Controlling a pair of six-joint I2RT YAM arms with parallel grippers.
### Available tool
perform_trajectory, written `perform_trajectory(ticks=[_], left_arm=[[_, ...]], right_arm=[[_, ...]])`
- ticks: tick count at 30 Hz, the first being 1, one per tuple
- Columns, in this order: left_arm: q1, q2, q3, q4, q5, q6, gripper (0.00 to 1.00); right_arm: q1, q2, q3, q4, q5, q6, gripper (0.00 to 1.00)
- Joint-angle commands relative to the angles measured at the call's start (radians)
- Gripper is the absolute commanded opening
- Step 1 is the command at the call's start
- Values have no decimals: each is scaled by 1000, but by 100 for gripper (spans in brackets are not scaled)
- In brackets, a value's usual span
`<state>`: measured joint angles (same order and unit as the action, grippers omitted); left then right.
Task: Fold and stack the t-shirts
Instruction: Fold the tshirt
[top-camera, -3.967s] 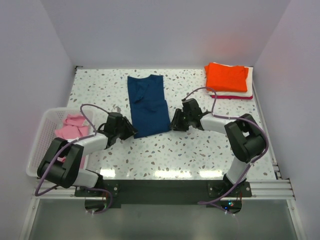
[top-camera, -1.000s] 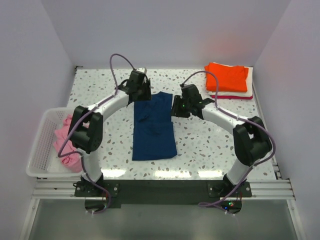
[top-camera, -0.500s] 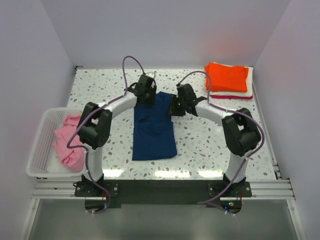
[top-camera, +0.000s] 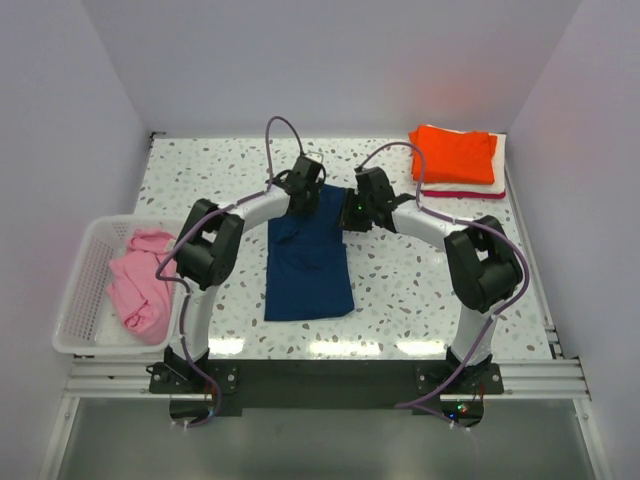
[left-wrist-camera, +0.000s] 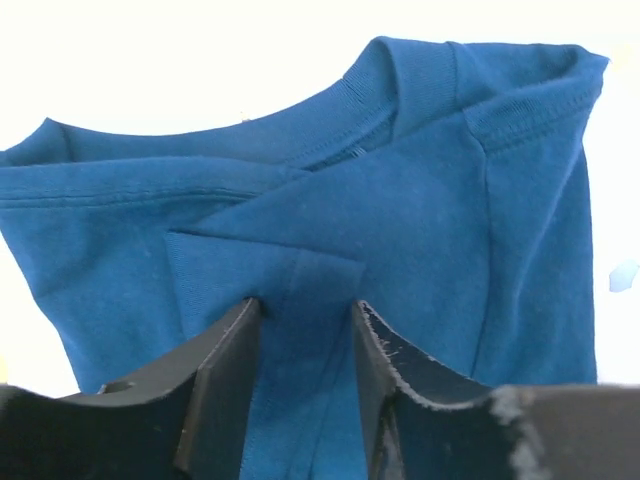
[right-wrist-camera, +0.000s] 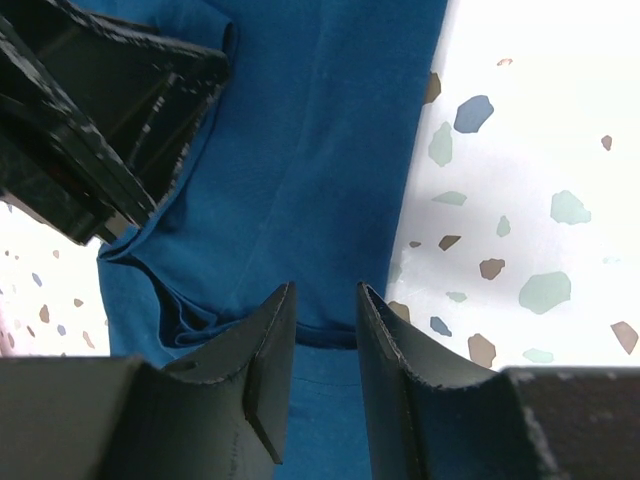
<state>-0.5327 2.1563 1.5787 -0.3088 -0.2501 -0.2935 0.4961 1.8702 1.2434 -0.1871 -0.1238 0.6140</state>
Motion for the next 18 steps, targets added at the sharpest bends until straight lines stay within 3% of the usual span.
perform_trajectory(ticks=[1, 7, 9, 12, 13, 16, 18], left_arm=[[5, 4, 47, 33, -57, 22, 45], [4, 8, 49, 23, -113, 24, 14], [4, 8, 55, 13, -136, 22, 12], [5, -15, 49, 14, -162, 13, 25], [7, -22, 43, 19, -170, 8, 40], [23, -50, 33, 33, -192, -16, 48], [46, -67, 27, 30, -181, -33, 48]], right_arm=[[-5, -25, -4, 44, -13, 10, 34], [-7, -20, 1, 38, -11, 3, 33], [-11, -19, 5, 34, -10, 0, 33], [-17, -19, 11, 31, 1, -7, 33], [-22, -16, 13, 28, 1, -11, 34], [-44, -2, 33, 23, 0, -13, 34], [-60, 6, 53, 18, -7, -13, 34]])
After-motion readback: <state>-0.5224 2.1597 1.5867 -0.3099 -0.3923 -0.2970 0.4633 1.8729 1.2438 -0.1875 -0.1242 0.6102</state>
